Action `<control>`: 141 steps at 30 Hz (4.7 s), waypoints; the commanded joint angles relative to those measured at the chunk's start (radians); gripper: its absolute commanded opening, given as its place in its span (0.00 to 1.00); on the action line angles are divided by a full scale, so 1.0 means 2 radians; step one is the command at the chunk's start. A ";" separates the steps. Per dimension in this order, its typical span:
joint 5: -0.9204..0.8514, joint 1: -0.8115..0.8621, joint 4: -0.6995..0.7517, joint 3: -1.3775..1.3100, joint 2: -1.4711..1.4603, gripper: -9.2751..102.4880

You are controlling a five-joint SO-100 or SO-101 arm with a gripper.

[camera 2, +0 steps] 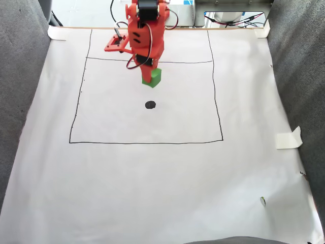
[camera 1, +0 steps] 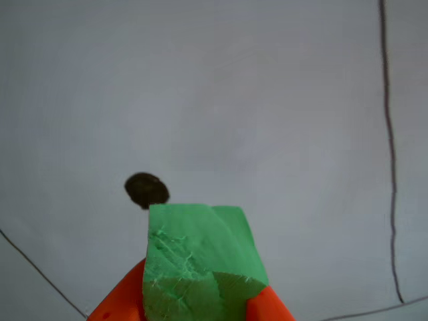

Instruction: Grasp the colored block, Place it on the black dot, and then return the arm to the default position.

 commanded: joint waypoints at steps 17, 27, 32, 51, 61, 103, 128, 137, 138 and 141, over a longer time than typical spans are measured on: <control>-0.018 0.012 0.010 -0.202 -0.134 0.08; -0.010 0.012 0.017 -0.220 -0.160 0.08; -0.005 0.013 0.038 -0.263 -0.189 0.08; -0.012 0.020 0.084 -0.351 -0.239 0.08; -0.013 0.002 0.114 -0.354 -0.242 0.08; -0.006 0.006 0.145 -0.397 -0.272 0.08; -0.002 0.014 0.143 -0.400 -0.265 0.08; -0.005 0.015 0.143 -0.395 -0.255 0.25; -0.006 0.015 0.144 -0.394 -0.253 0.28; -0.009 0.015 0.146 -0.391 -0.247 0.46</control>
